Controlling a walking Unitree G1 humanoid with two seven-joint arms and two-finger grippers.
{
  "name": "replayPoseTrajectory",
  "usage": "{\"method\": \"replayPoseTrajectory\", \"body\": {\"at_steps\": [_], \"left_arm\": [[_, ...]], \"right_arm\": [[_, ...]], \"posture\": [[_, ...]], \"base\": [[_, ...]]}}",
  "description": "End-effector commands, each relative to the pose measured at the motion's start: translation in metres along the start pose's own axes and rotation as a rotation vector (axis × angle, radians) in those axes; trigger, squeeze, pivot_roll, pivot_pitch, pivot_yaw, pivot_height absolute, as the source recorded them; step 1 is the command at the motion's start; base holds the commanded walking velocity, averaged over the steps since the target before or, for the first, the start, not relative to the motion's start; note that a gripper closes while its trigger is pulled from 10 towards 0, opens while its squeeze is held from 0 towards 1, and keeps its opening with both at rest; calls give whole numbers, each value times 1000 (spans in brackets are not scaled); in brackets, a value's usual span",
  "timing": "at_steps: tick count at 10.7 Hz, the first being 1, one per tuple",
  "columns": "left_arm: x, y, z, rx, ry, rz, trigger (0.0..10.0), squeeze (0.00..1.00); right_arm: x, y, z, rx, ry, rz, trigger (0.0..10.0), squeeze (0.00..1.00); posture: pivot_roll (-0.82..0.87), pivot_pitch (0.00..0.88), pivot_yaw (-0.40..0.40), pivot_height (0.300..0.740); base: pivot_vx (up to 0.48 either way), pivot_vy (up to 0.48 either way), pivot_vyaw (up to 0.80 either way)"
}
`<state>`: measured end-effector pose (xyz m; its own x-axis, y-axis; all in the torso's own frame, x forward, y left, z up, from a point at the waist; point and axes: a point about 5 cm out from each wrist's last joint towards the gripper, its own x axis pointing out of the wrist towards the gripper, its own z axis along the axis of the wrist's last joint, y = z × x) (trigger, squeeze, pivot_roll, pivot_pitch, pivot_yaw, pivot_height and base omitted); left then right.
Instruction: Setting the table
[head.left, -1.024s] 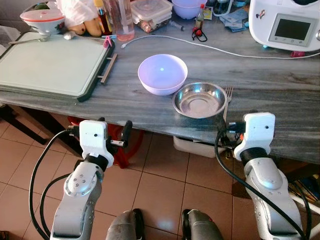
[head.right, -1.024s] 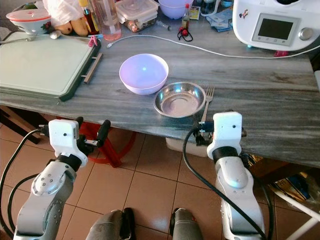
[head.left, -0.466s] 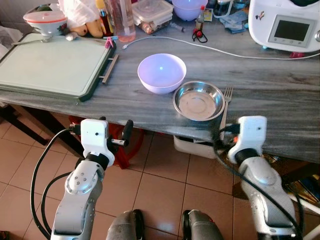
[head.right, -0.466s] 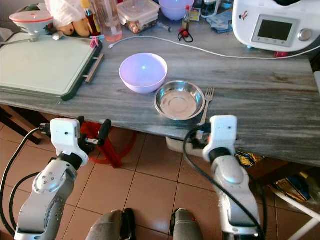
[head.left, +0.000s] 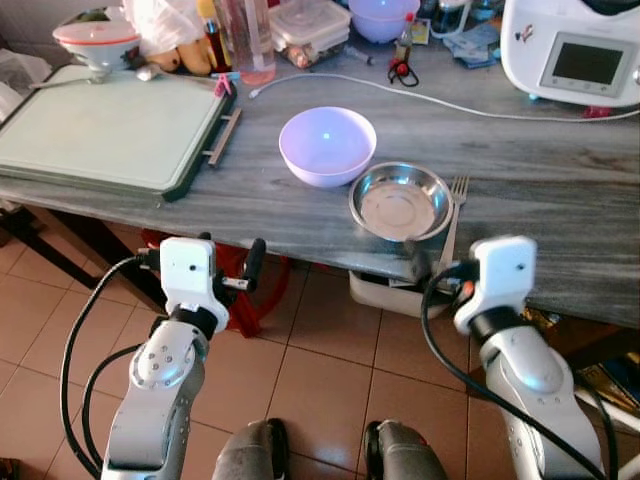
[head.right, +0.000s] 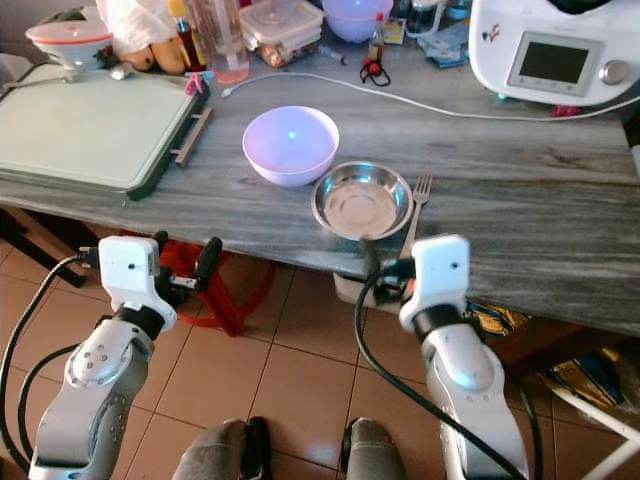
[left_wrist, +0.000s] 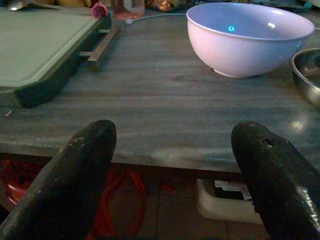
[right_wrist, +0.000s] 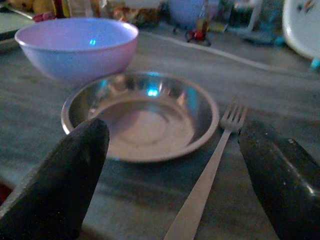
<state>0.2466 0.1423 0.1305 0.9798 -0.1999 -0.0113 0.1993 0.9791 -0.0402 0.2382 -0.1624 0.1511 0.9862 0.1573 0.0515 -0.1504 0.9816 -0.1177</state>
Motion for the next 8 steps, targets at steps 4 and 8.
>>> {"method": "replayPoseTrajectory", "body": {"at_steps": [4, 8], "left_arm": [[-2, 2, -3, 5, 6, 23, 10000, 0], [5, 4, -7, 5, 4, 31, 10000, 0]], "right_arm": [[7, -4, 5, -31, -50, -76, 10000, 0], [14, -15, -8, -25, -39, -182, 10000, 0]], "posture": [[-45, 118, 52, 740], [-50, 55, 59, 740]], "base": [[-338, 0, 0], [-427, 0, -236]]}}
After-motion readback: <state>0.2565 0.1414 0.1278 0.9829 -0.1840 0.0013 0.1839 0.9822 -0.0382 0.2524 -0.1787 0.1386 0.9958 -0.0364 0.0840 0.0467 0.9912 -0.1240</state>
